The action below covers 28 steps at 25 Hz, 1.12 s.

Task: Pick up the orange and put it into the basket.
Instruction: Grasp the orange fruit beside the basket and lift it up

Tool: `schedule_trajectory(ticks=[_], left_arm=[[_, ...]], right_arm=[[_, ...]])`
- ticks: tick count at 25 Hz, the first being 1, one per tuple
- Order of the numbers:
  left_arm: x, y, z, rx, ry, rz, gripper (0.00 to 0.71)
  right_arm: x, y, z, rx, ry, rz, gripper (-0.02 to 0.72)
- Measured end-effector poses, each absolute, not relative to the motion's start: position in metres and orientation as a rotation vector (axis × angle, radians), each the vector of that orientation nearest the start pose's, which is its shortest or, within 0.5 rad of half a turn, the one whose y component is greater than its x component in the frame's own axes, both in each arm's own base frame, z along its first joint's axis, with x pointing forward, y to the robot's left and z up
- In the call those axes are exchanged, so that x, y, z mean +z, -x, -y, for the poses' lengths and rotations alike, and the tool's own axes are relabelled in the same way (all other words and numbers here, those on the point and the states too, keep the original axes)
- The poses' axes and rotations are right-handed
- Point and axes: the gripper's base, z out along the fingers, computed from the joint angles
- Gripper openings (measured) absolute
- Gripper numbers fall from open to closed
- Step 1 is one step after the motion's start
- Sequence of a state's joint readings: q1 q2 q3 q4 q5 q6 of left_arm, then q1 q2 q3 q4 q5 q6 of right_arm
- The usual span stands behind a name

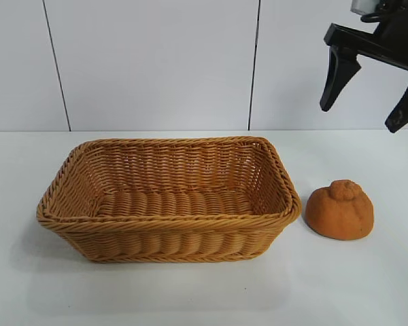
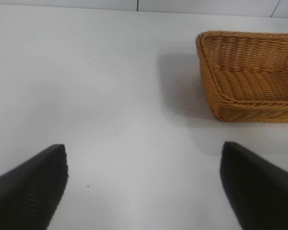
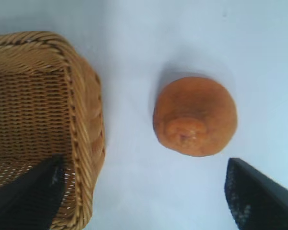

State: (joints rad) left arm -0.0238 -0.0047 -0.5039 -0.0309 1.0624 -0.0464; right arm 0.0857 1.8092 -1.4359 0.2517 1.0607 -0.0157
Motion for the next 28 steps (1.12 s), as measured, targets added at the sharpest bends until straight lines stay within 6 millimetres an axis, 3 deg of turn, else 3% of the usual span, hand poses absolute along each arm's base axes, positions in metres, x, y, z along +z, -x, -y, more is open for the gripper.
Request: schedule_trajectory(ticks=[4,8,20,24,26,28], left_arm=[[0.278,0.006,0.002,-0.081,0.021,-2.038,0.615],[0.278,0.006,0.002,-0.081,0.021,-2.038,0.615],[0.278,0.006,0.002,-0.081,0.021,-2.039,0.615],[0.278,0.006,0.002,-0.081,0.021,-2.039,0.615],[0.278,0.006,0.002,-0.081,0.021,-2.039,0.615],[0.278,0.006,0.002,-0.081,0.021,-2.039,0.615]], right_arm=[[0.252,-0.369,-0.051,0.344,0.006,-2.908,0.620],[0.235,-0.374,-0.051,0.340,0.001,-2.953,0.620],[0.142,-0.394,-0.053,0.329,-0.050,-3.150,0.620],[0.120,-0.397,-0.053,0.323,-0.065,-3.178,0.620],[0.117,-0.398,-0.053,0.321,-0.068,-3.177,0.582],[0.117,-0.398,-0.053,0.322,-0.069,-3.174,0.446]])
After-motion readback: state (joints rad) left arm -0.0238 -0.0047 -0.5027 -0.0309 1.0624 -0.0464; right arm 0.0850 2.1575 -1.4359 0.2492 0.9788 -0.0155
